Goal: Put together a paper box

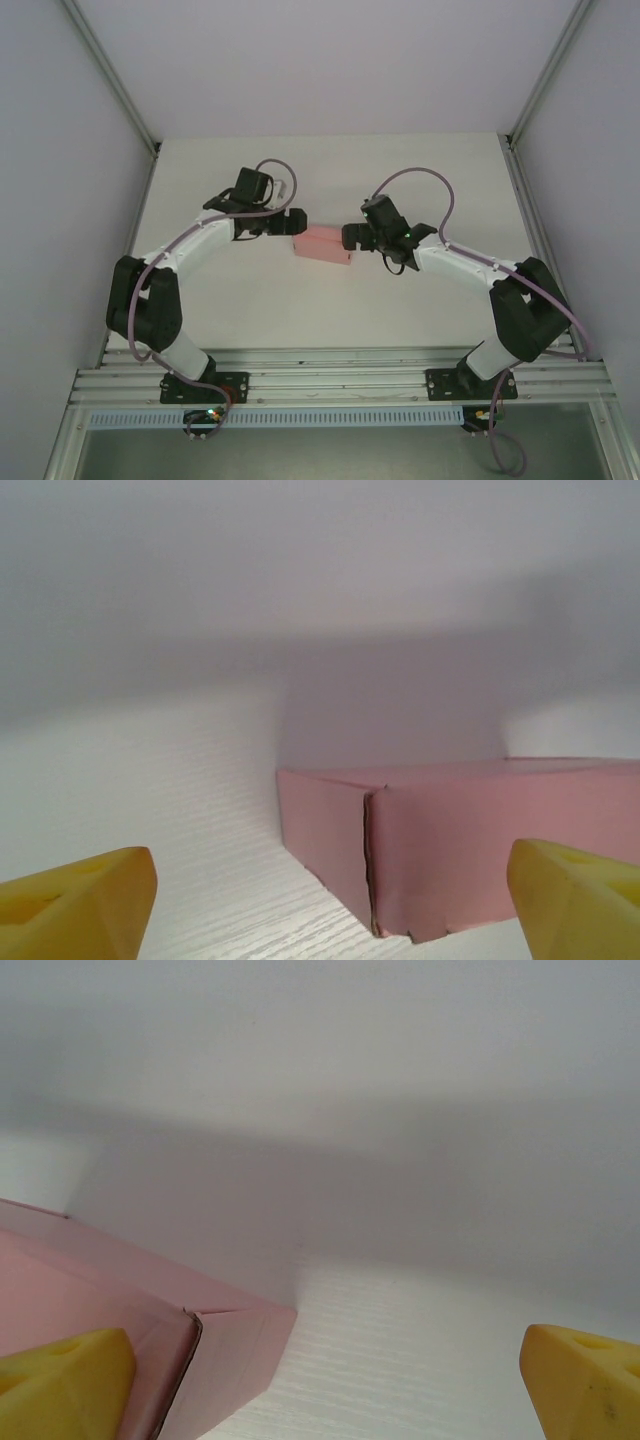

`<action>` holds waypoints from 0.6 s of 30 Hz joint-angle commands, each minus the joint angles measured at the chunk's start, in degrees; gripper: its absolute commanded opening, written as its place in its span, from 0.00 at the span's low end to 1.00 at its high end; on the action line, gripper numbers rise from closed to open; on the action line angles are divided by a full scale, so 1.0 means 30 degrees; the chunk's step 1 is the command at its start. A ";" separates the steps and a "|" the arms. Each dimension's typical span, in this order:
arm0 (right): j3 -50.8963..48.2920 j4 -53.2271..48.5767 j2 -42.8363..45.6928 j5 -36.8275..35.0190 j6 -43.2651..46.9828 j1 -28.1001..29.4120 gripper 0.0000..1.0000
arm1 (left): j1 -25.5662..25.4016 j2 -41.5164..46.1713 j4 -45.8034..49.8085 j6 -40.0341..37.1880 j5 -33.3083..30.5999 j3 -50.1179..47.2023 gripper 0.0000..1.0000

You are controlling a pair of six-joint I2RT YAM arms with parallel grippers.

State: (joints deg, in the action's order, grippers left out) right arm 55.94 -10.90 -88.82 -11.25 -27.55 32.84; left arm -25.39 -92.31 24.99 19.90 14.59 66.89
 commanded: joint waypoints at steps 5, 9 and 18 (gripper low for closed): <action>-0.1588 0.0126 -0.0242 0.0817 -0.0484 0.0127 1.00 | 0.0230 -0.0166 -0.1132 0.0323 0.1575 -0.1263 0.83; -0.2083 0.0610 -0.0371 0.1219 -0.0847 0.0138 0.98 | 0.0262 0.0009 -0.2062 0.0578 0.1919 -0.2371 0.70; -0.4000 0.2391 -0.0892 0.1880 -0.1297 0.0090 0.84 | 0.1245 -0.0139 -0.4616 0.1647 0.4292 -0.4446 0.42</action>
State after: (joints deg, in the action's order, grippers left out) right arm 48.47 2.52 -88.44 -6.92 -31.83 32.84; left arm -23.07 -91.74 10.94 23.81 26.57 56.73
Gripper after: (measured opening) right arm 0.853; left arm 0.450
